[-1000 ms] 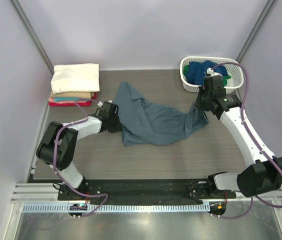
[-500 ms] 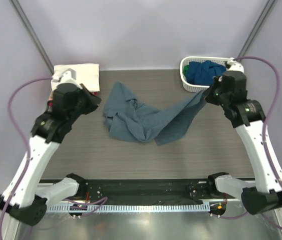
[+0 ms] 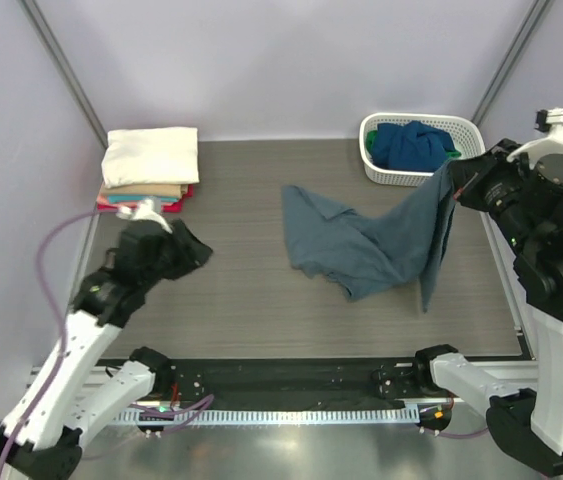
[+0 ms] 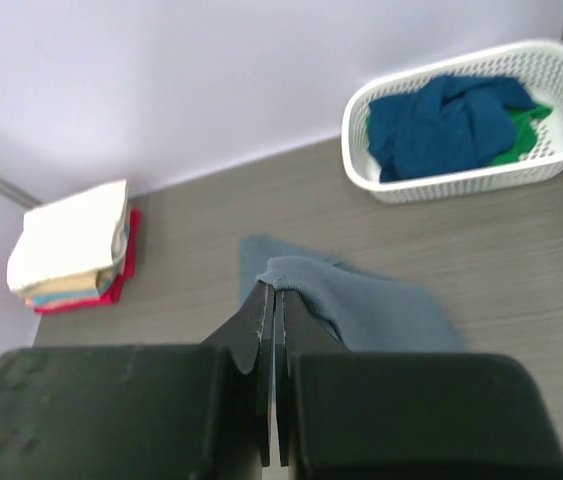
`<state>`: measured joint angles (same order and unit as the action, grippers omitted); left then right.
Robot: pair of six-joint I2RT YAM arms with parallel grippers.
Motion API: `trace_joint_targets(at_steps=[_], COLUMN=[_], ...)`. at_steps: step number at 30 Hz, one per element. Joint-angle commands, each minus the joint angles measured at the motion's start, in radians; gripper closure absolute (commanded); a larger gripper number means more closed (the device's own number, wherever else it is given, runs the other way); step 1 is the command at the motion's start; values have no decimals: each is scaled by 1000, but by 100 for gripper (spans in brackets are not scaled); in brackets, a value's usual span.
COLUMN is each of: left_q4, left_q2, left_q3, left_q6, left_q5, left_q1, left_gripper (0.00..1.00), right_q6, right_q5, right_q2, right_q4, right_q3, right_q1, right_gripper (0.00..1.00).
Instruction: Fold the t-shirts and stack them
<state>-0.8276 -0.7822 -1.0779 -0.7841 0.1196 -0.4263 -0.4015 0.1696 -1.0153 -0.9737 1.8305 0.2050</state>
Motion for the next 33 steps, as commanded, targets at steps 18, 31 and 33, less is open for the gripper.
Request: trace_joint_targets(at_steps=[18,31,33], left_q4=[734,809,722], left_q2=[-831,-1168,-1108], left_q3=[52,-157,-159], left_q6=[3,-86,-61], left_q5=[-112,-267,-229], left_q1=[-333,-327,-289], left_gripper=[31,100,100], right_q6=[-8,-36,-22], right_q5=[192,151,159], right_q2=[115,6,-29], right_q4=[151,240,259], right_q3=[-401,-545,-527], right_q1=[-4,-4,-6], right_gripper=[99,99,99])
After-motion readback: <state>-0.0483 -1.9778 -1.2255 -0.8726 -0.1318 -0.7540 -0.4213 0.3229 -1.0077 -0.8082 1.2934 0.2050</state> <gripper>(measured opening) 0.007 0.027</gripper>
